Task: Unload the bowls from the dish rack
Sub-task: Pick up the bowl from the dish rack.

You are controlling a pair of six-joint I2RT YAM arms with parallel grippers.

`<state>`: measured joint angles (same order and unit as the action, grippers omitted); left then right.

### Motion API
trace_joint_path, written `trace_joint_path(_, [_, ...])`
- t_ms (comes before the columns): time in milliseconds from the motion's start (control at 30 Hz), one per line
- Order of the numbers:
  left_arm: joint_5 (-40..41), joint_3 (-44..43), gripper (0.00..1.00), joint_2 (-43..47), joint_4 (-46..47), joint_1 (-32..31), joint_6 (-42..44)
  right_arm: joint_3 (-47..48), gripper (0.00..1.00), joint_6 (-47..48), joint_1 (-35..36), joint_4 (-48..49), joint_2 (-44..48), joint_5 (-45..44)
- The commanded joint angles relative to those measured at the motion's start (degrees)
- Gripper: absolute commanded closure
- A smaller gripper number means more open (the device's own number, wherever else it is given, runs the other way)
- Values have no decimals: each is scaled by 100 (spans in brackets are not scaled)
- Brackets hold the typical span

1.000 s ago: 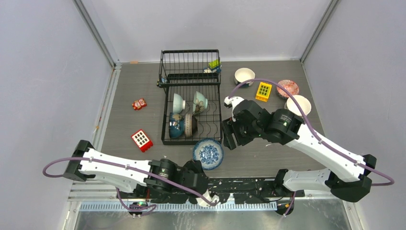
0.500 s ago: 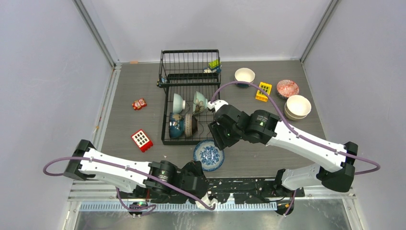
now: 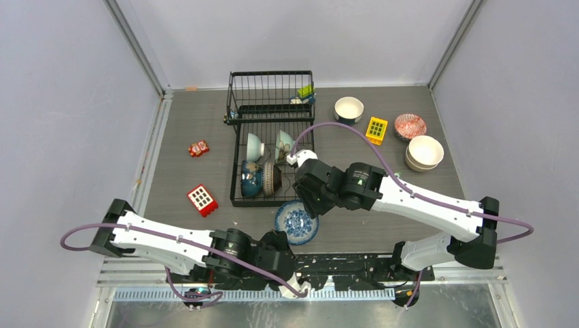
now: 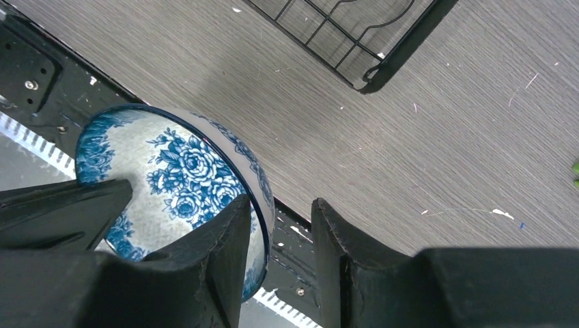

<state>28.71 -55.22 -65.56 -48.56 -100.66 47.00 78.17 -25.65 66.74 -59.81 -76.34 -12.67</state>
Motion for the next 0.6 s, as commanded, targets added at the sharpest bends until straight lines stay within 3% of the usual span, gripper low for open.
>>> trace_joint_path(0, [87, -214, 100, 247, 171, -32, -153, -8, 58, -62, 136, 124, -85, -252])
trace_joint_path(133, [89, -215, 100, 280, 180, -32, -239, -49, 68, -94, 185, 119, -127, -340])
trace_joint_path(300, [96, -199, 100, 281, 149, -32, -469, -43, 96, -122, 213, 134, -151, -325])
trace_joint_path(433, [278, -184, 99, 243, 230, -32, -681, -13, 99, -163, 219, 136, -162, -362])
trace_joint_path(467, [359, -201, 90, 217, 228, -32, -814, -13, 99, -174, 224, 143, -155, -384])
trace_joint_path(567, [582, -275, 51, 118, 207, -32, -1214, -57, 99, -253, 226, 194, -94, -593])
